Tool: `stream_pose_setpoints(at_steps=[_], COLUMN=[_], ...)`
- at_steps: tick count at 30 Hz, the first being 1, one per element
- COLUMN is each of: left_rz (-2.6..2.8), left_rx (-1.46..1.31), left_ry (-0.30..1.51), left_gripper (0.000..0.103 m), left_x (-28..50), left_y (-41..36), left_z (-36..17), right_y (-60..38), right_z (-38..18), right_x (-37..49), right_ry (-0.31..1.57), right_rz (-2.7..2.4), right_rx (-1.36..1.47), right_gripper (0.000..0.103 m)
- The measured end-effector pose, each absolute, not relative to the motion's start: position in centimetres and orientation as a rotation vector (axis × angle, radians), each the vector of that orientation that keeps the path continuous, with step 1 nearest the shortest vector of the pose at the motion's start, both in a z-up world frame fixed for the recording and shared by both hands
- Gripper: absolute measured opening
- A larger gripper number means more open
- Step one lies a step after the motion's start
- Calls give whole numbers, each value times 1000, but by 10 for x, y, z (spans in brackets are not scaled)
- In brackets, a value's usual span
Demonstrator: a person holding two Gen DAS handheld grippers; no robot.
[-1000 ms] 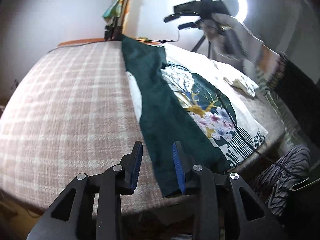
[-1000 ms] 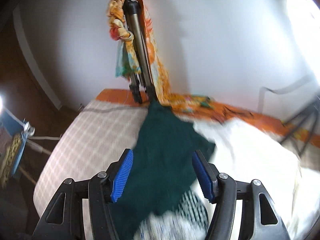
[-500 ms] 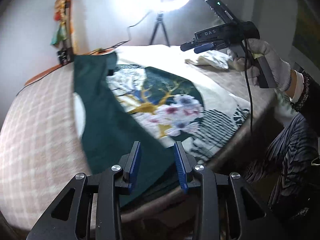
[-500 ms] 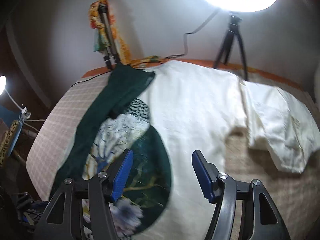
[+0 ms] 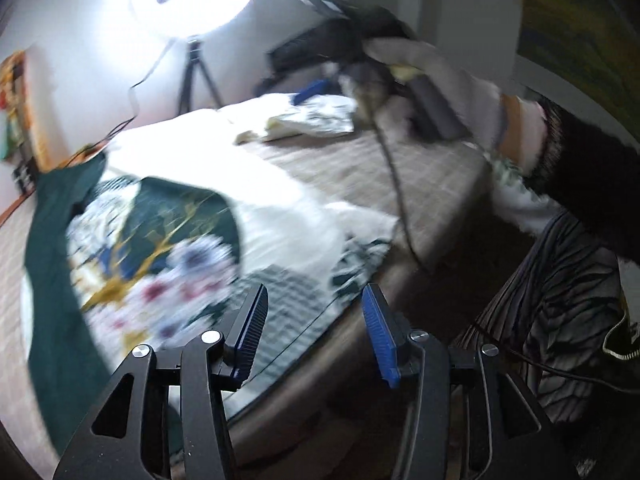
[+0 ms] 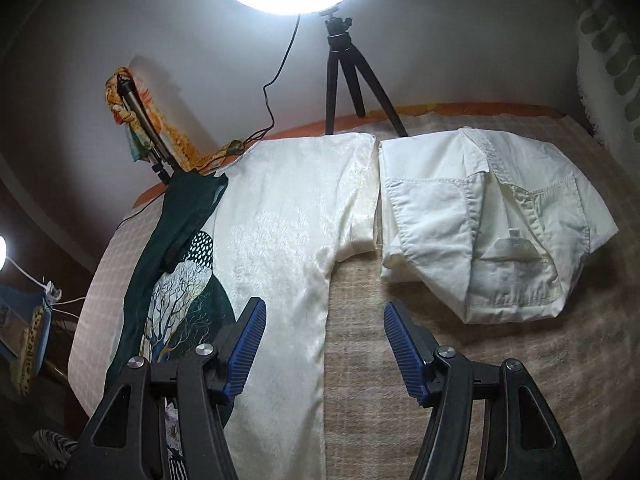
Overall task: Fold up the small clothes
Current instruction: 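Grasp the cream satin shirt sleeve edge with the right gripper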
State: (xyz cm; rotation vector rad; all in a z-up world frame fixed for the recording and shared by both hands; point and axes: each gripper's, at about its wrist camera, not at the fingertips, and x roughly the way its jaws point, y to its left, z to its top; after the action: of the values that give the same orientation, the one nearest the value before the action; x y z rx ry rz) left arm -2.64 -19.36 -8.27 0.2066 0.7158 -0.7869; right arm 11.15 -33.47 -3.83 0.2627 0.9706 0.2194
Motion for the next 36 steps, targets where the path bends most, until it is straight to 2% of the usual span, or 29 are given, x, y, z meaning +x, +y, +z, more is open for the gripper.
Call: stream_pose_setpoints(at_steps=[10, 16, 17, 18, 20, 36], left_rz=[-868, -800, -797, -809, -836, -847], left_rx=[381, 454, 451, 441, 410, 190], left_ry=[709, 735, 734, 724, 711, 762], left_gripper=[49, 49, 46, 29, 9, 8], left_x=[-18, 1, 4, 7, 7, 27], left_y=[-286, -317, -318, -319, -319, -302], left_z=[-98, -116, -118, -121, -120, -121], right_y=[-363, -370, -369, -368, -365, -342], right_z=[-12, -13, -14, -16, -20, -87], right_x=[171, 206, 212, 218, 234, 358], right_ry=[921, 940, 944, 949, 958, 1063], right_rz=[226, 243, 245, 244, 246, 249], right_rx=[201, 156, 141, 128, 108, 62], right_gripper=[64, 64, 64, 64, 64, 64])
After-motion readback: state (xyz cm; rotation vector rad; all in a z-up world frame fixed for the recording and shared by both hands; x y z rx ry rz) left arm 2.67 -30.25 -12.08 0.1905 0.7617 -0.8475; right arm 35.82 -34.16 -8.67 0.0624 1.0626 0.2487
